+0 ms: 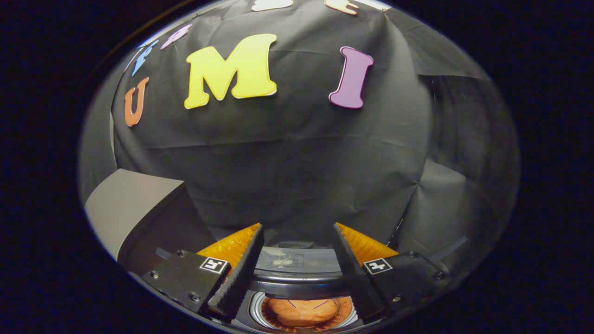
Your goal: Put the clothes into the washing machine and then close the washing machine lid.
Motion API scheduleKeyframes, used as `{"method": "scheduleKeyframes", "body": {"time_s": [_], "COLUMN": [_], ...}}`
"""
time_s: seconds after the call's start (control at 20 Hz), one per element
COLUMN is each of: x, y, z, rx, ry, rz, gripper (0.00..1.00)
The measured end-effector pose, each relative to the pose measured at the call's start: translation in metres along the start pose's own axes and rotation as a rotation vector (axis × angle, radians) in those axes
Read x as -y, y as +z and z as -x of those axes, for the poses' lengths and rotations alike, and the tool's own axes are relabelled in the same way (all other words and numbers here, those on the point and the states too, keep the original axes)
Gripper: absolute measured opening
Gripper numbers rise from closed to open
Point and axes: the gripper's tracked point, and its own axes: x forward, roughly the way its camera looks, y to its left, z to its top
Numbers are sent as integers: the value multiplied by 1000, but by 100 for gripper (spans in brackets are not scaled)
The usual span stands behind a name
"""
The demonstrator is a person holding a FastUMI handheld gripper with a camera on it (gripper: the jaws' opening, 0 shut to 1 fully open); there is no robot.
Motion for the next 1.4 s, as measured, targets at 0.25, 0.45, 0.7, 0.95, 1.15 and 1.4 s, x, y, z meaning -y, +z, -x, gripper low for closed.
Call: {"method": "scheduleKeyframes", "body": {"time_s": [0.25,0.45,0.7,0.95,1.15,1.4], "x": [-3,0,-6,-31,-52,-63], "y": [-42,-91,-87,-50,-23,-13], "z": [29,60,115,203,299,396], "rx": [-1,-67,-14,125,243,331], "ry": [10,1,-3,10,35,61], "rz": [-4,-39,-45,12,-8,-91], "gripper": [92,92,92,92,92,99]}}
